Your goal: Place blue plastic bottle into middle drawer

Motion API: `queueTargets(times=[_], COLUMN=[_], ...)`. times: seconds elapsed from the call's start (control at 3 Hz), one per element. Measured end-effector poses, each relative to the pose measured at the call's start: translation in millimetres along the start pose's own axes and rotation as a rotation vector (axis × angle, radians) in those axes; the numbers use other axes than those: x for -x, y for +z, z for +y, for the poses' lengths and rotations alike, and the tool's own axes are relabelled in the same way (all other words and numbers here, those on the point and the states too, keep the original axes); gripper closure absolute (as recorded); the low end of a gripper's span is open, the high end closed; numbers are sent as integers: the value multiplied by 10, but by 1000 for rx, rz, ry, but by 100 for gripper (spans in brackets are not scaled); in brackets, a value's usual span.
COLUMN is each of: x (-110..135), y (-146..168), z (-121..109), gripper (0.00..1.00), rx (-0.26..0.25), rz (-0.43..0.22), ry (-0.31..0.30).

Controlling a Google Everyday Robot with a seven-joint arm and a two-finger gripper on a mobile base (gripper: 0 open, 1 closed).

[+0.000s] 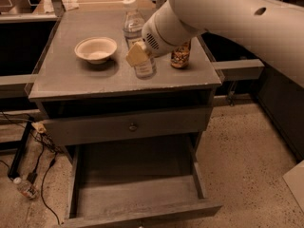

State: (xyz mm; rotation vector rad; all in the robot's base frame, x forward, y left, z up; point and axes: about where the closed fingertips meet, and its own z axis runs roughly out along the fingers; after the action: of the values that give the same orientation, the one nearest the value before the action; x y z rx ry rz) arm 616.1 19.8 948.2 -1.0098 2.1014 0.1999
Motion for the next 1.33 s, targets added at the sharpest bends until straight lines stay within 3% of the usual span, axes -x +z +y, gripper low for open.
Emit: queueTargets(times=[0.33, 0.67, 1.33], x=[-37, -67, -804], y=[-295, -294, -250], z=[210, 203, 159], gripper=[100, 100, 100], rx=[-38, -42, -120], rz=[5, 5, -12], ry=[49, 53, 163])
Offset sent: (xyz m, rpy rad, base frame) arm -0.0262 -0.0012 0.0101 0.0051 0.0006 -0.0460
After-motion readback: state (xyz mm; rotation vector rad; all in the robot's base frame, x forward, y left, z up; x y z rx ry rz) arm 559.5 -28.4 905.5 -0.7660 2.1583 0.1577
